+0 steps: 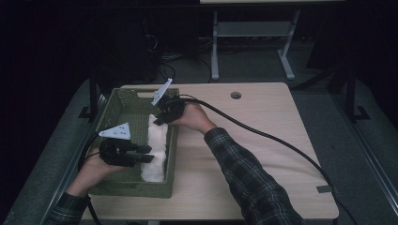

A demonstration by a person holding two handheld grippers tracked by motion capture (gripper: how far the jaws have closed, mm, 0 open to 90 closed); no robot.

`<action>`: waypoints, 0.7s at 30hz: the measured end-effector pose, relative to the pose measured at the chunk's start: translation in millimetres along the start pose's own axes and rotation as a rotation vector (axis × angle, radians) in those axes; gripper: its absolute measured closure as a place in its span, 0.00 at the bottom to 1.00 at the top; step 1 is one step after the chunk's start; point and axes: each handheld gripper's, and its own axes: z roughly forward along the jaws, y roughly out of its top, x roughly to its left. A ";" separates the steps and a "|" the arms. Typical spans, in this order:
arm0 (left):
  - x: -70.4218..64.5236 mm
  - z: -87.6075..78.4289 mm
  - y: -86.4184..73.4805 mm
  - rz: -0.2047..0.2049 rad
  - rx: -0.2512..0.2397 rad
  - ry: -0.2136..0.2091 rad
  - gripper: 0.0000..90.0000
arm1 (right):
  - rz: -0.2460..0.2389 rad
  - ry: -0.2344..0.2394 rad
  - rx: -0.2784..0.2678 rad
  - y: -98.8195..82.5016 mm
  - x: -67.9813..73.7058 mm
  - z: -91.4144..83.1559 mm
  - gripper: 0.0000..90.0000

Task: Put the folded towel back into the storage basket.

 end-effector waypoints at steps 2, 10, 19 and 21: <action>1.4 1.1 0.2 -0.005 -0.006 0.004 0.56 | 0.003 -0.002 0.000 -0.7 -1.3 1.0 0.90; 4.1 3.5 1.6 -0.012 -0.028 0.006 0.49 | 0.003 -0.037 -0.009 0.1 -10.5 -3.0 0.90; 4.6 8.1 5.7 -0.004 -0.031 -0.010 0.49 | 0.027 -0.070 -0.006 -4.3 -33.6 -5.8 0.90; 5.2 8.7 5.9 -0.004 -0.029 -0.013 0.48 | 0.024 -0.075 -0.009 -4.7 -37.8 -5.2 0.90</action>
